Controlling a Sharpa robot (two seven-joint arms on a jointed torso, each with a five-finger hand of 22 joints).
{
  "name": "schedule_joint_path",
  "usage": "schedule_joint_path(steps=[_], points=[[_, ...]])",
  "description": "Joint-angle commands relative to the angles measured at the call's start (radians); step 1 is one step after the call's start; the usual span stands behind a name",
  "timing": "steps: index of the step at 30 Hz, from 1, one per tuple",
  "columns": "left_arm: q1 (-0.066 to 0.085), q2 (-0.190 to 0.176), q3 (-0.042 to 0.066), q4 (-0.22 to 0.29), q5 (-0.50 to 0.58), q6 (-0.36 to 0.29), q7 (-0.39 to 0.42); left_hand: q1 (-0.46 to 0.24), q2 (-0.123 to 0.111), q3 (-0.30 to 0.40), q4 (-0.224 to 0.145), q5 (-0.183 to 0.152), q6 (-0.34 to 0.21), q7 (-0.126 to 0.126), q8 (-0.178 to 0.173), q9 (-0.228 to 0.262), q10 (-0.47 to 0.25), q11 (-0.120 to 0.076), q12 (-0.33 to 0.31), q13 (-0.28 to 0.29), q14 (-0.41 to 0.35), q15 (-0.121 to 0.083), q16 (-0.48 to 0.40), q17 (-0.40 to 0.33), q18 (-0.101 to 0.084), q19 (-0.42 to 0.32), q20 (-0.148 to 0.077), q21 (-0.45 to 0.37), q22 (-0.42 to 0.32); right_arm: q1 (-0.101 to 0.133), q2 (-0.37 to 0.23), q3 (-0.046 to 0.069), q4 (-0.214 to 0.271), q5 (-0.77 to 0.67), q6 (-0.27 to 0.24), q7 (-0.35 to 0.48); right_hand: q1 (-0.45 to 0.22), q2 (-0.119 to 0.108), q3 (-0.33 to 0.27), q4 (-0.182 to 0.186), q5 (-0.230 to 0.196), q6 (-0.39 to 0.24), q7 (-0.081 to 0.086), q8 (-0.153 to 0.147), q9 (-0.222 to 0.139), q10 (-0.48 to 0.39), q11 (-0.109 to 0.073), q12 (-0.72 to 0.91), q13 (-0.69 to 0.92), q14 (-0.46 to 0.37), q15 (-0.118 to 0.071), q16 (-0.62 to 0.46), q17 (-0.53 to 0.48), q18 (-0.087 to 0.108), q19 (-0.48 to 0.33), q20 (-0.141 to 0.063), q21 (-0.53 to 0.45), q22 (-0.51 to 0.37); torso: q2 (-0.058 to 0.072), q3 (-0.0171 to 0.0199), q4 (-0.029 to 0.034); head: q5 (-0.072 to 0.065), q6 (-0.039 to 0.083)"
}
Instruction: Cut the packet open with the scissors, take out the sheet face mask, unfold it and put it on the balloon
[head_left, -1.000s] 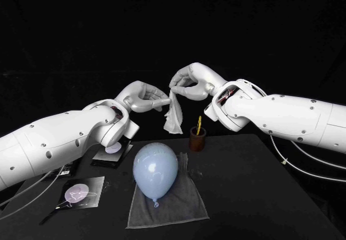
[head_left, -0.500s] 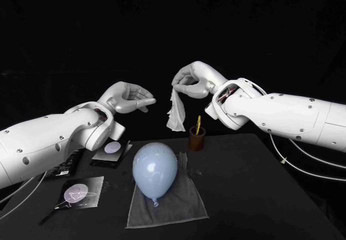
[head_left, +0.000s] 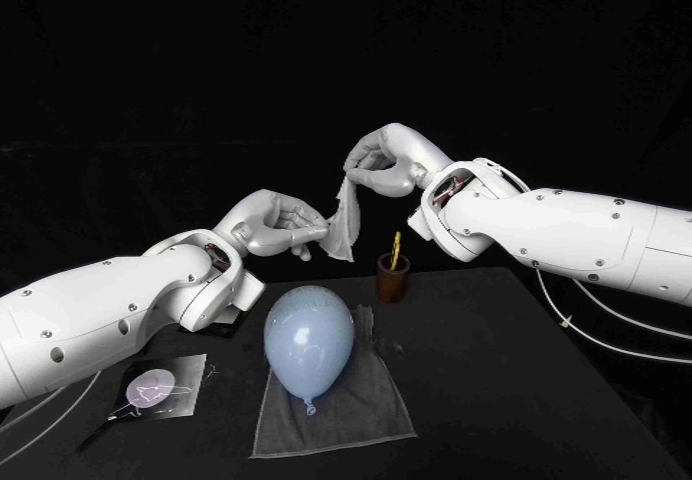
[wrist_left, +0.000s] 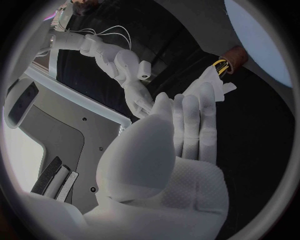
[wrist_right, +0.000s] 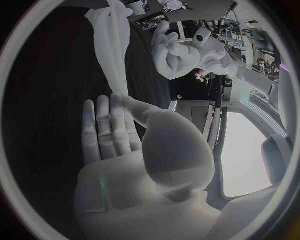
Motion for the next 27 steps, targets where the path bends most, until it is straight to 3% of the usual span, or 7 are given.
schedule_joint_path(steps=[1,6,10,19,27], points=[[-0.009,0.011,0.001,0.010,-0.025,0.045,0.010,-0.025,-0.005,-0.002,0.003,0.003,-0.011,0.017,-0.037,-0.020,0.012,0.010,-0.050,-0.020,0.012,0.006,-0.007,0.005,0.006,-0.013,-0.005,0.022,0.017,0.000,-0.001,0.001,0.005,-0.016,-0.025,-0.026,0.008,-0.001,0.005,-0.002,0.003,0.007,-0.001,0.020,0.102,-0.008,-0.002,0.005,0.002,0.006,-0.001,0.007,-0.001,0.008,0.009,0.001,0.005,0.001,0.000,0.0017,0.0012,0.001,0.000],[-0.021,0.026,0.001,0.004,-0.011,0.026,-0.005,-0.082,-0.019,-0.035,0.004,0.003,-0.014,0.035,-0.072,-0.036,0.026,0.024,-0.103,-0.037,0.016,0.018,-0.021,0.011,0.005,-0.030,0.004,0.033,0.028,0.000,0.000,0.001,0.014,-0.017,-0.027,-0.028,0.008,-0.001,0.005,-0.002,0.003,0.008,-0.002,0.021,0.103,-0.008,-0.002,0.005,0.002,0.006,-0.001,0.007,-0.002,0.008,0.009,0.001,0.005,0.002,0.000,0.0011,-0.0016,0.000,0.000],[-0.026,0.038,0.001,-0.005,-0.004,0.017,-0.018,-0.094,-0.019,-0.045,0.004,0.003,-0.007,0.034,-0.079,-0.038,0.037,0.025,-0.118,-0.040,0.018,0.019,-0.027,0.014,0.006,-0.036,0.006,0.037,0.031,-0.001,-0.002,0.001,0.024,-0.017,-0.029,-0.029,0.009,-0.001,0.005,-0.002,0.003,0.008,-0.002,0.021,0.103,-0.008,-0.002,0.005,0.002,0.006,-0.001,0.007,-0.002,0.008,0.009,0.001,0.005,0.002,0.000,0.0011,0.0004,-0.001,0.000],[-0.028,0.071,0.001,-0.031,0.001,0.027,-0.049,-0.116,-0.012,-0.077,0.002,0.002,-0.036,0.050,-0.131,-0.061,0.013,0.044,-0.192,-0.058,-0.007,0.036,-0.062,0.018,0.006,-0.069,0.022,0.030,0.032,-0.004,-0.003,0.001,0.039,-0.017,-0.032,-0.031,0.009,-0.001,0.005,-0.002,0.003,0.008,-0.002,0.021,0.103,-0.008,-0.002,0.006,0.002,0.007,-0.002,0.007,-0.002,0.008,0.009,0.001,0.006,0.002,-0.001,0.0007,-0.0004,0.003,0.000],[-0.028,0.076,0.001,-0.054,0.025,-0.006,-0.067,-0.124,-0.015,-0.102,0.000,0.002,-0.059,0.067,-0.161,-0.076,-0.007,0.059,-0.227,-0.066,-0.021,0.050,-0.078,0.022,0.006,-0.084,0.034,0.025,0.030,-0.009,0.000,0.001,0.050,-0.017,-0.031,-0.031,0.009,-0.001,0.005,-0.002,0.003,0.008,-0.002,0.021,0.103,-0.008,-0.002,0.006,0.002,0.007,-0.002,0.007,-0.002,0.008,0.009,0.001,0.006,0.002,0.000,0.0011,0.0009,0.002,-0.002]])
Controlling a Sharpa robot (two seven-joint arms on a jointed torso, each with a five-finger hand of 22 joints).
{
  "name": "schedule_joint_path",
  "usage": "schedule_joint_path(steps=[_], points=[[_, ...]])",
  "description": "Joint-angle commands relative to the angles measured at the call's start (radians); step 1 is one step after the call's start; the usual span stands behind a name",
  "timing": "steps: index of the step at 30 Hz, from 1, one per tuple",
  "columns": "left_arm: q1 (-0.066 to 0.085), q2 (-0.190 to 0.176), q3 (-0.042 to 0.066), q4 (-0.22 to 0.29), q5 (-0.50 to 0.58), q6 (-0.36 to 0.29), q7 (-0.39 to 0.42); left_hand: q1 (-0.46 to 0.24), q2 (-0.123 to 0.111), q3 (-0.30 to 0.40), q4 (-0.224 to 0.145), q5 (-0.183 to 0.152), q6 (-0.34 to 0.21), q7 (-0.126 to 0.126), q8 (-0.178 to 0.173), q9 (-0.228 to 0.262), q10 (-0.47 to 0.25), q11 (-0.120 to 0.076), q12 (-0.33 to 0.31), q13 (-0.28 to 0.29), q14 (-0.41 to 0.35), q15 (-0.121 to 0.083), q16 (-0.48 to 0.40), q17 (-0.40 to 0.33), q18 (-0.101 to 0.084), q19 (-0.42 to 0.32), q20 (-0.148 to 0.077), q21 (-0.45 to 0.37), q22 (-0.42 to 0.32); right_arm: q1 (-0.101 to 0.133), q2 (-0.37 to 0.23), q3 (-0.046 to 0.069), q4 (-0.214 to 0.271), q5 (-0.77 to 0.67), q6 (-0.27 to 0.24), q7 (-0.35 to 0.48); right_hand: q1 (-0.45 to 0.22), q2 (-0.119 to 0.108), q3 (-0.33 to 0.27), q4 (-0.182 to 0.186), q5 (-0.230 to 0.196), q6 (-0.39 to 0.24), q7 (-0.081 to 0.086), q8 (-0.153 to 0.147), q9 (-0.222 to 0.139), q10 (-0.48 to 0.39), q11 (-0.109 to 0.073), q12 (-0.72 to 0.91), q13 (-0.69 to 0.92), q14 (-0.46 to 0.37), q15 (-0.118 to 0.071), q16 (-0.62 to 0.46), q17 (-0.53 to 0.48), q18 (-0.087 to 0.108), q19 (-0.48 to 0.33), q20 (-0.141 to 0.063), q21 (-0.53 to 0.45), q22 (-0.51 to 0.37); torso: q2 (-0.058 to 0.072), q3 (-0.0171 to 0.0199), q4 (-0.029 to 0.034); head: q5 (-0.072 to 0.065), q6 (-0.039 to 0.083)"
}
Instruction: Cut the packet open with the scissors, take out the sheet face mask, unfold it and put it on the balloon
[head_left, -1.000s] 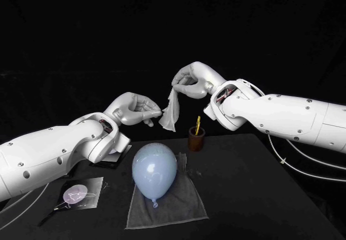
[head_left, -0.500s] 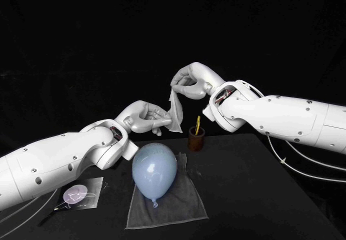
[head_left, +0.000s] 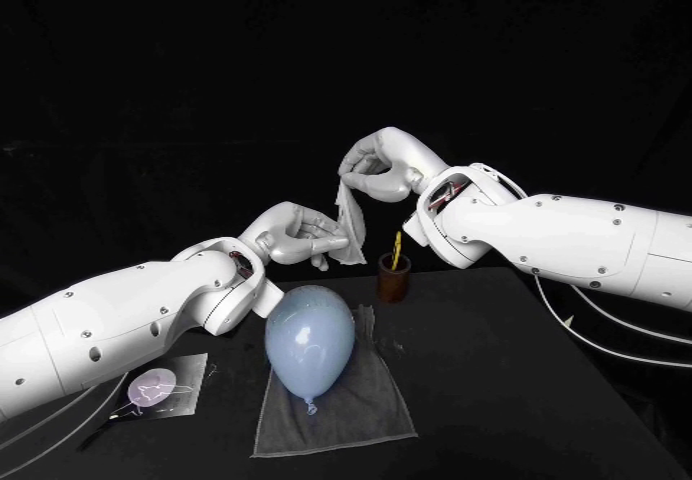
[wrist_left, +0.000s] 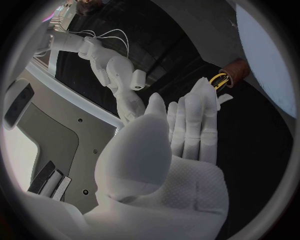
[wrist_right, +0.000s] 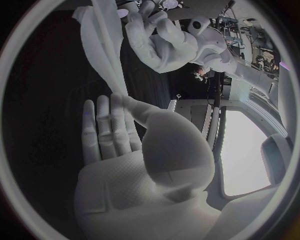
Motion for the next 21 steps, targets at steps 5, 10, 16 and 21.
schedule_joint_path(steps=[5,10,16,21], points=[[0.000,0.004,0.001,-0.021,0.036,-0.022,-0.026,-0.015,-0.001,-0.015,0.002,0.002,-0.004,0.008,-0.007,-0.004,-0.007,0.004,-0.008,0.000,-0.005,0.005,-0.006,0.003,0.016,-0.008,0.002,-0.007,-0.001,-0.003,-0.004,0.001,0.015,-0.012,-0.016,-0.005,0.009,-0.001,0.005,-0.002,0.004,0.006,0.001,0.021,0.103,-0.006,0.000,0.006,0.001,0.007,-0.002,0.003,-0.001,0.009,0.009,0.001,0.006,0.002,0.000,-0.0008,-0.0003,-0.001,-0.002],[0.000,0.011,0.001,-0.035,0.040,-0.020,-0.033,-0.020,0.000,-0.020,0.002,0.002,-0.005,0.009,-0.009,-0.005,-0.008,0.005,-0.010,0.000,-0.006,0.006,-0.007,0.004,0.016,-0.010,0.004,-0.007,-0.002,-0.005,-0.010,0.001,0.029,-0.011,-0.022,-0.004,0.009,-0.001,0.006,-0.003,0.004,0.006,0.000,0.022,0.103,-0.006,0.000,0.007,0.002,0.007,-0.002,0.003,-0.002,0.008,0.010,0.001,0.007,0.002,0.000,-0.0006,0.0001,-0.004,-0.005],[0.000,0.014,0.001,-0.042,0.041,-0.019,-0.039,-0.023,0.002,-0.025,0.001,0.002,-0.008,0.012,-0.013,-0.007,-0.011,0.008,-0.014,0.000,-0.010,0.009,-0.010,0.005,0.016,-0.014,0.007,-0.009,-0.002,-0.006,-0.013,0.001,0.043,-0.005,-0.024,-0.004,0.009,-0.001,0.006,-0.003,0.004,0.006,0.000,0.022,0.103,-0.006,0.000,0.007,0.002,0.007,-0.002,0.003,-0.002,0.008,0.010,0.001,0.007,0.002,-0.001,0.0001,-0.0014,0.001,-0.005],[0.000,0.014,0.001,-0.048,0.042,-0.026,-0.044,-0.030,0.002,-0.040,0.001,0.002,-0.014,0.017,-0.021,-0.011,-0.021,0.013,-0.023,0.001,-0.023,0.015,-0.019,0.007,0.016,-0.024,0.013,-0.015,-0.005,-0.008,-0.014,0.001,0.057,-0.001,-0.025,-0.003,0.009,-0.001,0.007,-0.003,0.004,0.006,0.000,0.022,0.103,-0.006,0.000,0.008,0.002,0.008,-0.002,0.003,-0.003,0.008,0.010,0.001,0.007,0.003,0.000,0.0002,0.0002,0.001,-0.004]])
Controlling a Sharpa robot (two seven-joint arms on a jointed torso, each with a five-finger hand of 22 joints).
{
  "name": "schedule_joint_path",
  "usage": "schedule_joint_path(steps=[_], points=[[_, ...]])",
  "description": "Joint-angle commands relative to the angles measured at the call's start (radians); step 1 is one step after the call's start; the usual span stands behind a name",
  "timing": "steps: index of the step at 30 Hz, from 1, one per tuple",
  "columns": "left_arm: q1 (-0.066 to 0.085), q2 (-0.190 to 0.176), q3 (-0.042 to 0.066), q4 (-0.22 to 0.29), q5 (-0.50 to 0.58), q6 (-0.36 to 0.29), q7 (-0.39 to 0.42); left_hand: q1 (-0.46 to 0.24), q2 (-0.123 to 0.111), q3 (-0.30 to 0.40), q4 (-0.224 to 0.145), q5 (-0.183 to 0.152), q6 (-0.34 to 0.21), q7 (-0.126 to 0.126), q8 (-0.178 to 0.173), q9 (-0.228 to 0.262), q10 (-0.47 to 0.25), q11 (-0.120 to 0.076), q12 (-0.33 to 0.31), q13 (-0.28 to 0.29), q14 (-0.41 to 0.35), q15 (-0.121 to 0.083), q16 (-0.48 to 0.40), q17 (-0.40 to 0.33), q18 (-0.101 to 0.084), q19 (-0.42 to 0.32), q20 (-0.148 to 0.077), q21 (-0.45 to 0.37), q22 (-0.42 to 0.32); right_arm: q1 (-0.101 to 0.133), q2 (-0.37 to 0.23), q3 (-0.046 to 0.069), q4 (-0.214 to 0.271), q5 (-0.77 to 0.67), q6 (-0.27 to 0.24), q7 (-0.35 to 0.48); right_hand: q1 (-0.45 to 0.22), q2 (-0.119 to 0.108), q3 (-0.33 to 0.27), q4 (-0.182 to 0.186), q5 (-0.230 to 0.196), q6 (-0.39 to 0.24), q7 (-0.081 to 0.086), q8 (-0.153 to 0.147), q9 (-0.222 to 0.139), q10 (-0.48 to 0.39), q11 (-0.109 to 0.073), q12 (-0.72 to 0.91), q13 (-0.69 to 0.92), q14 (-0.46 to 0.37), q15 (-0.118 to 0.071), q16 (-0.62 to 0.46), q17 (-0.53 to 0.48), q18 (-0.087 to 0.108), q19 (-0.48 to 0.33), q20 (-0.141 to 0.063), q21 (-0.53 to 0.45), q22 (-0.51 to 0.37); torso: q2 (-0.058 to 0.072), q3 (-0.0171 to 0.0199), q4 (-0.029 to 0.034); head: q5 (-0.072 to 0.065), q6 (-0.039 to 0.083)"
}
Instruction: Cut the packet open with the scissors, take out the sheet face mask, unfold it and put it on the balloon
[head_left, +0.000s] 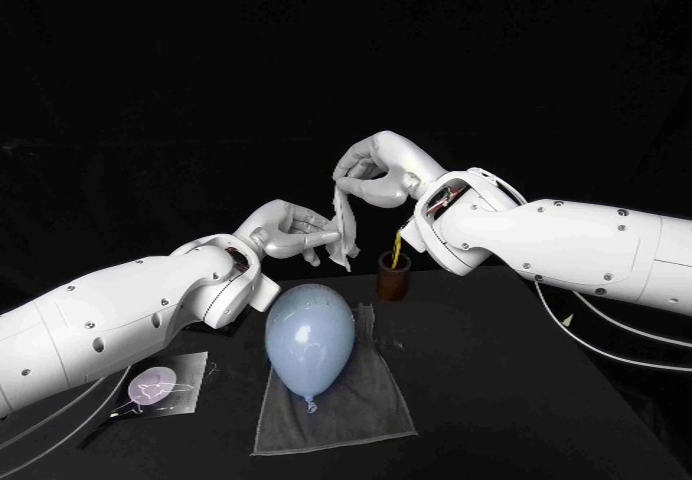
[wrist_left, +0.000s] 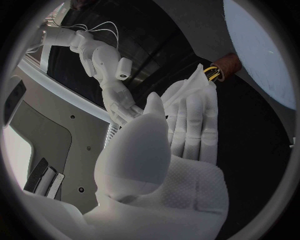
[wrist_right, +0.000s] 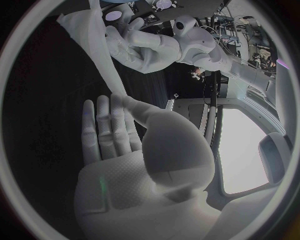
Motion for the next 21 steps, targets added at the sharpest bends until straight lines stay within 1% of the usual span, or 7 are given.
schedule_joint_path(steps=[1,6,15,17,18,20,21], points=[[0.000,0.003,0.001,-0.003,0.009,-0.012,-0.007,-0.010,0.000,-0.009,0.000,0.002,-0.001,0.008,-0.009,-0.002,-0.009,0.002,-0.006,0.001,-0.010,0.001,-0.006,0.002,0.018,-0.010,-0.001,-0.007,-0.002,-0.001,-0.001,0.001,0.011,-0.001,-0.017,-0.001,0.011,0.000,0.004,0.001,0.003,0.007,-0.001,0.022,0.103,-0.006,0.000,0.004,0.001,0.008,-0.002,0.003,-0.001,0.016,0.010,0.001,0.003,0.001,0.000,0.0004,0.0004,0.000,0.001],[0.000,0.008,0.001,-0.008,0.009,-0.016,-0.011,-0.019,-0.003,-0.024,0.000,0.002,-0.002,0.010,-0.011,-0.004,-0.017,0.005,-0.009,0.003,-0.020,0.006,-0.010,0.004,0.018,-0.018,0.004,-0.012,-0.004,-0.002,-0.003,0.001,0.025,0.000,-0.019,-0.001,0.011,0.000,0.004,0.001,0.003,0.007,-0.001,0.022,0.103,-0.006,0.000,0.004,0.001,0.008,-0.002,0.003,-0.001,0.016,0.010,0.001,0.003,0.001,0.000,-0.0003,0.0001,0.001,0.001],[0.000,0.012,0.001,-0.006,0.009,-0.017,-0.006,-0.024,-0.003,-0.040,-0.002,0.002,0.002,0.009,-0.009,-0.003,-0.027,0.007,-0.010,0.005,-0.033,0.009,-0.011,0.007,0.018,-0.027,0.008,-0.017,-0.007,-0.003,0.000,0.001,0.035,0.006,-0.018,0.000,0.011,0.000,0.004,0.001,0.003,0.007,-0.001,0.022,0.103,-0.006,0.000,0.004,0.001,0.008,-0.002,0.003,-0.001,0.016,0.010,0.001,0.003,0.001,0.000,0.0004,-0.0001,0.004,0.002],[0.000,0.012,0.001,-0.005,0.009,-0.019,-0.002,-0.013,0.004,-0.038,-0.005,0.002,0.007,0.006,-0.006,-0.002,-0.027,0.005,-0.008,0.007,-0.036,0.008,-0.011,0.009,0.019,-0.029,0.009,-0.018,-0.007,-0.003,0.000,0.001,0.037,0.007,-0.017,0.000,0.011,0.000,0.004,0.001,0.003,0.007,-0.001,0.022,0.104,-0.007,0.000,0.005,0.002,0.009,-0.002,0.004,-0.002,0.015,0.010,0.000,0.004,0.002,0.000,0.0004,0.0004,0.005,0.002],[0.000,0.012,0.001,-0.005,0.009,-0.022,0.001,0.016,0.023,-0.027,-0.012,0.002,0.017,-0.001,0.000,-0.001,-0.024,0.000,-0.005,0.010,-0.038,0.004,-0.009,0.012,0.021,-0.030,0.008,-0.017,-0.006,-0.003,0.000,0.001,0.038,0.007,-0.017,0.000,0.011,0.000,0.004,0.001,0.003,0.007,-0.001,0.022,0.104,-0.007,0.000,0.005,0.002,0.009,-0.002,0.004,-0.002,0.015,0.010,0.000,0.004,0.002,0.000,0.0005,0.0003,0.008,0.002],[0.000,0.012,0.001,-0.005,0.010,-0.025,0.006,0.045,0.044,-0.012,-0.020,0.002,0.028,-0.009,0.006,0.001,-0.018,-0.007,-0.001,0.011,-0.039,-0.001,-0.008,0.013,0.022,-0.029,0.006,-0.015,-0.005,-0.003,0.000,0.001,0.040,0.008,-0.017,0.000,0.011,0.000,0.004,0.001,0.003,0.007,-0.001,0.022,0.104,-0.007,0.000,0.005,0.002,0.009,-0.002,0.004,-0.002,0.015,0.010,0.000,0.004,0.002,0.000,0.0002,0.0003,0.007,0.003],[0.000,0.011,0.001,-0.005,0.010,-0.027,0.010,0.073,0.061,0.003,-0.028,0.002,0.040,-0.017,0.012,0.003,-0.013,-0.012,0.000,0.012,-0.038,-0.006,-0.007,0.014,0.023,-0.028,0.003,-0.013,-0.004,-0.003,-0.001,0.001,0.041,0.008,-0.016,0.000,0.011,0.000,0.004,0.001,0.003,0.007,-0.001,0.022,0.104,-0.007,0.000,0.005,0.002,0.009,-0.002,0.004,-0.002,0.015,0.010,0.000,0.004,0.002,0.000,0.0002,0.0000,0.007,0.003]])
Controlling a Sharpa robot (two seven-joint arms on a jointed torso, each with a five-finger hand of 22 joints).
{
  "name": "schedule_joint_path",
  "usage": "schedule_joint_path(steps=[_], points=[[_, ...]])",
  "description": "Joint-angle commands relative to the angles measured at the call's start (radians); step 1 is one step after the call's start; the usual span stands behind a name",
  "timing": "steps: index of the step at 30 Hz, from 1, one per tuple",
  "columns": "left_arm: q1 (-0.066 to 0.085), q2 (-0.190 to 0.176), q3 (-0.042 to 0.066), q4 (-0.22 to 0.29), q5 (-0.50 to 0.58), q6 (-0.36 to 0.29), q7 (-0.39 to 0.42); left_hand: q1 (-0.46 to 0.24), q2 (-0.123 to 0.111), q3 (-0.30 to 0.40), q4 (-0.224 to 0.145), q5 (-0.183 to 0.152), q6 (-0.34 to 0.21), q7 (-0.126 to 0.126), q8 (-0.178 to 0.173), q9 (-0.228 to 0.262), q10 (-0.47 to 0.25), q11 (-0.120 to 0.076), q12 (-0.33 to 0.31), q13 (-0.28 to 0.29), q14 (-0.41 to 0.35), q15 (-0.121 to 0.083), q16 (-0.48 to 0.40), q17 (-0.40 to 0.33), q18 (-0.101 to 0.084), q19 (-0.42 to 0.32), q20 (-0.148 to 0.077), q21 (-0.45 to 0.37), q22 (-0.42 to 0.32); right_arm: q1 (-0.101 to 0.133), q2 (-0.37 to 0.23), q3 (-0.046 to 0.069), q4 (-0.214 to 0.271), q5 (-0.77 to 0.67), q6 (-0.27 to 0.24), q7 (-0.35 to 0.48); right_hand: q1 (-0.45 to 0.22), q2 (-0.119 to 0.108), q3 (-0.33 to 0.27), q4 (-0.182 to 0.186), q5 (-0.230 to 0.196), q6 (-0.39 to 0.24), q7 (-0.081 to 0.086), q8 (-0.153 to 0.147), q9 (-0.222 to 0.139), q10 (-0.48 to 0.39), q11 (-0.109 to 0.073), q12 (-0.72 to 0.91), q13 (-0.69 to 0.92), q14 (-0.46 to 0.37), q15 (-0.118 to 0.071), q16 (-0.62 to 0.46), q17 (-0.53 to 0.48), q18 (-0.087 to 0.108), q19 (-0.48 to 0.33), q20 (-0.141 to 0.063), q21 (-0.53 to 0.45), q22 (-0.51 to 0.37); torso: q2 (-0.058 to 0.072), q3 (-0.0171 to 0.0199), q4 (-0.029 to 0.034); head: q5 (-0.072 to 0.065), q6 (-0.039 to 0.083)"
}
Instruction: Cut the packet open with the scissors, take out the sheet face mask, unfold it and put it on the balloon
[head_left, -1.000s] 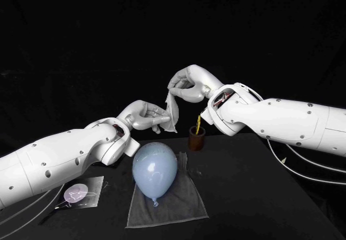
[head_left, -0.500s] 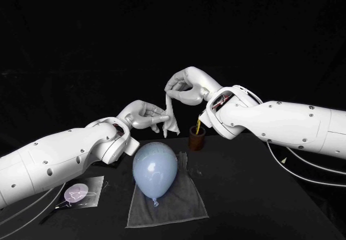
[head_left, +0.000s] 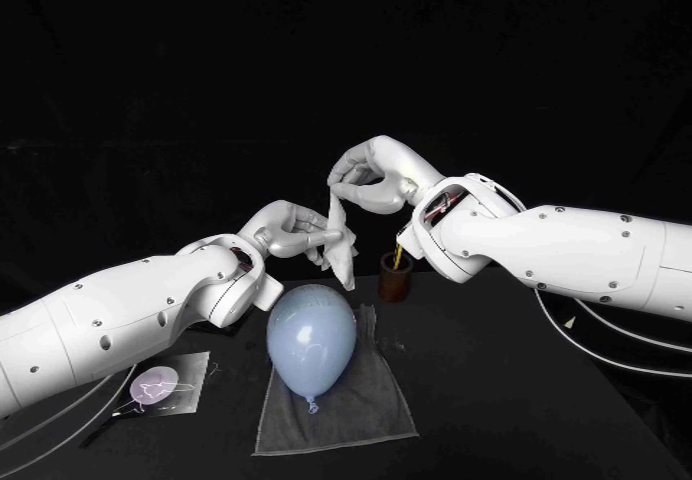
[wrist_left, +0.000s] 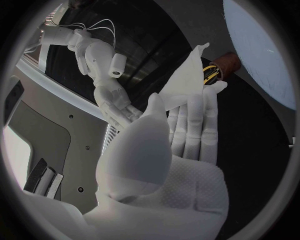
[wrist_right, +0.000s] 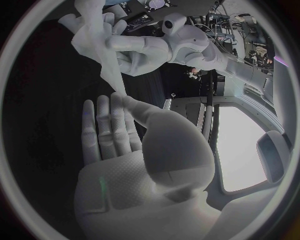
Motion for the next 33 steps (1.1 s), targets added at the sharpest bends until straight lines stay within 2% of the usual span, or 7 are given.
schedule_joint_path(steps=[1,7,15,19,25,27,33], points=[[0.000,0.001,0.001,0.002,0.005,-0.017,0.024,0.069,0.033,0.034,-0.016,0.003,0.034,-0.018,0.016,0.006,0.012,-0.020,0.007,0.001,0.003,-0.015,0.001,0.004,0.014,-0.002,-0.011,0.005,0.005,0.000,0.000,0.001,0.002,0.002,-0.012,0.000,0.012,0.001,0.004,0.001,0.004,0.006,0.001,0.022,0.104,-0.006,0.000,0.005,0.001,0.005,0.001,0.004,0.000,0.016,0.010,0.000,0.004,0.001,0.000,-0.0003,-0.0001,0.000,0.000],[0.000,-0.002,0.001,0.002,0.005,-0.019,0.035,0.125,0.042,0.056,-0.023,0.002,0.089,-0.040,0.047,0.016,0.062,-0.043,0.014,0.003,0.038,-0.037,0.050,0.029,0.012,0.012,-0.034,0.061,0.042,0.000,-0.002,0.001,-0.007,0.003,-0.013,0.000,0.012,0.001,0.004,0.001,0.004,0.006,0.001,0.022,0.104,-0.006,0.000,0.005,0.001,0.005,0.001,0.004,0.000,0.016,0.010,0.000,0.004,0.001,0.000,0.0000,0.0000,0.000,0.001],[0.000,-0.009,0.001,0.008,0.005,0.008,0.044,0.012,-0.026,-0.042,0.022,0.002,0.016,-0.002,0.011,0.000,0.025,-0.012,-0.003,0.001,0.018,-0.010,0.070,0.043,0.005,-0.017,-0.020,0.076,0.057,0.000,-0.004,0.001,-0.027,0.011,-0.015,0.001,0.012,0.001,0.004,0.001,0.004,0.006,0.001,0.022,0.104,-0.006,0.000,0.005,0.001,0.005,0.001,0.004,0.000,0.016,0.010,0.000,0.004,0.001,0.001,0.0002,-0.0002,-0.002,0.001],[0.000,-0.012,0.001,0.010,0.005,0.011,0.045,0.005,-0.019,-0.052,0.020,0.002,0.000,0.006,0.004,-0.004,0.003,-0.005,-0.007,0.001,0.006,-0.003,0.067,0.043,0.005,-0.026,-0.013,0.074,0.057,0.000,-0.004,0.001,-0.030,0.012,-0.013,0.001,0.011,0.001,0.005,0.001,0.004,0.005,0.001,0.022,0.104,-0.007,0.000,0.006,0.001,0.005,0.001,0.004,-0.002,0.016,0.010,0.000,0.005,0.002,0.000,0.0000,-0.0001,-0.004,0.001],[0.000,-0.013,0.001,0.009,0.005,-0.003,0.055,0.097,0.104,0.033,0.004,0.004,0.023,-0.009,0.020,-0.002,-0.007,-0.014,-0.004,0.003,0.001,-0.012,0.067,0.042,0.012,-0.031,-0.013,0.082,0.063,0.000,-0.006,0.001,-0.033,0.013,-0.007,-0.001,0.011,0.001,0.005,0.001,0.004,0.005,0.001,0.022,0.104,-0.007,0.000,0.006,0.001,0.005,0.001,0.004,-0.002,0.016,0.010,0.000,0.005,0.002,0.000,-0.0002,-0.0003,-0.004,0.001],[0.000,-0.013,0.001,0.009,0.005,-0.013,0.059,0.164,0.120,0.080,-0.030,0.004,0.050,-0.020,0.039,0.005,0.004,-0.024,-0.002,0.002,0.001,-0.022,0.064,0.041,0.014,-0.032,-0.022,0.095,0.072,0.000,-0.006,0.001,-0.033,0.014,-0.006,-0.002,0.011,0.001,0.005,0.001,0.004,0.005,0.001,0.022,0.104,-0.007,0.000,0.006,0.001,0.005,0.001,0.004,-0.002,0.016,0.010,0.000,0.005,0.002,0.000,-0.0002,-0.0002,-0.003,0.001],[0.000,-0.011,0.001,0.009,0.001,-0.035,0.066,0.204,0.064,0.219,-0.058,0.000,0.085,-0.036,0.086,0.021,0.068,-0.047,0.007,-0.001,0.038,-0.043,0.074,0.041,0.010,-0.073,-0.053,0.217,0.163,0.000,-0.006,0.001,-0.032,0.014,-0.005,-0.002,0.011,0.001,0.005,0.001,0.004,0.005,0.001,0.022,0.104,-0.007,0.000,0.006,0.001,0.005,0.001,0.004,-0.002,0.016,0.010,0.000,0.005,0.002,0.001,-0.0001,-0.0003,-0.002,0.000]])
